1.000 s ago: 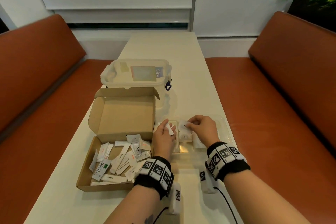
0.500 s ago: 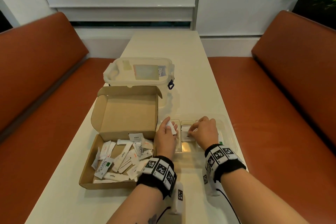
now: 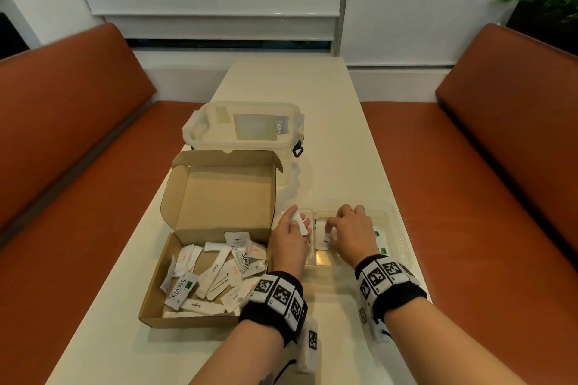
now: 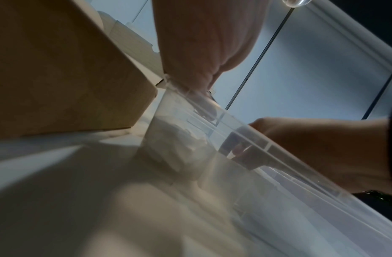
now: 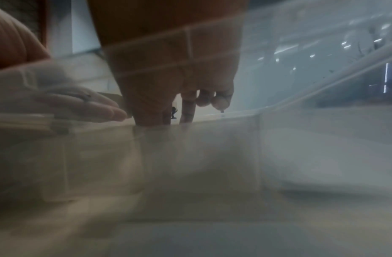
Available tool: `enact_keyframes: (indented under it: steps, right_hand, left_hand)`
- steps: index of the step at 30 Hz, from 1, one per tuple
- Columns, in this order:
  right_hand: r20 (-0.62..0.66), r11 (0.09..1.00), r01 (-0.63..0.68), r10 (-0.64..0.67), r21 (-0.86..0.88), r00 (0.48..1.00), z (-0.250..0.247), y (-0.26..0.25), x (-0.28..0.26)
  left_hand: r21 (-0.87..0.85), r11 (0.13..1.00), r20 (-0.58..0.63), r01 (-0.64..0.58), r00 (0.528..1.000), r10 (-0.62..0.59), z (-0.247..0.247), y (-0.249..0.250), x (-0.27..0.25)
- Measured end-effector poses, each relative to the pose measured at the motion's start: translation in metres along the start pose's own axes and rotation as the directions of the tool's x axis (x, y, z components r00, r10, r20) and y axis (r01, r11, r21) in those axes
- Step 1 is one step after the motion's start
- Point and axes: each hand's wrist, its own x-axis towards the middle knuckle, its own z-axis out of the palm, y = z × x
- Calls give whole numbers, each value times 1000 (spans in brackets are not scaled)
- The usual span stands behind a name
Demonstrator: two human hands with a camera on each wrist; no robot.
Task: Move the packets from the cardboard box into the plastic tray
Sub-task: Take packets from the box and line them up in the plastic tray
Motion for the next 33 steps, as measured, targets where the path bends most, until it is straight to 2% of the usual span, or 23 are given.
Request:
enact_keyframes:
  steps: [3, 12, 19, 21, 23, 24, 26, 27, 31, 33]
  right_hand:
    - [-7, 1000, 0, 0, -2, 1000, 2, -2, 3]
    - [-25, 1000, -12, 11, -22, 1000, 6, -1, 5]
    - [9, 999, 34, -34, -11, 999, 3, 4, 3]
    - [6, 999, 32, -32, 22, 999, 2, 5, 3]
    - [-40, 984, 15, -8, 176, 999, -1, 1, 3]
    - [-56, 946, -4, 24, 323, 998, -3, -1, 2]
    - [-16, 783, -66, 97, 618, 995, -6, -7, -1]
    - [15, 706, -99, 125, 701, 992, -7, -10, -2]
    - [118, 479, -190, 177, 857, 977, -12, -13, -4]
    - [139, 413, -204, 182, 887, 973, -15, -13, -4]
  left_hand:
    - [2, 1000, 5, 15, 1000, -15, -1, -1, 0]
    - [65, 997, 15, -44, 999, 43, -1, -4, 2]
    - [96, 992, 60, -78, 996, 72, -1, 3, -3]
    - [155, 982, 84, -104, 992, 92, -2, 3, -3]
    - [201, 971, 103, -126, 989, 107, -2, 3, -3]
    - [212, 966, 106, -144, 987, 124, -2, 2, -3]
    - [214, 964, 97, -156, 986, 138, -2, 2, -2]
    - [187, 972, 99, -141, 987, 124, -2, 2, -2]
    - [42, 998, 131, -42, 991, 36, 0, 5, -5]
    - [-22, 1000, 111, 1, 994, 1, 0, 6, -5]
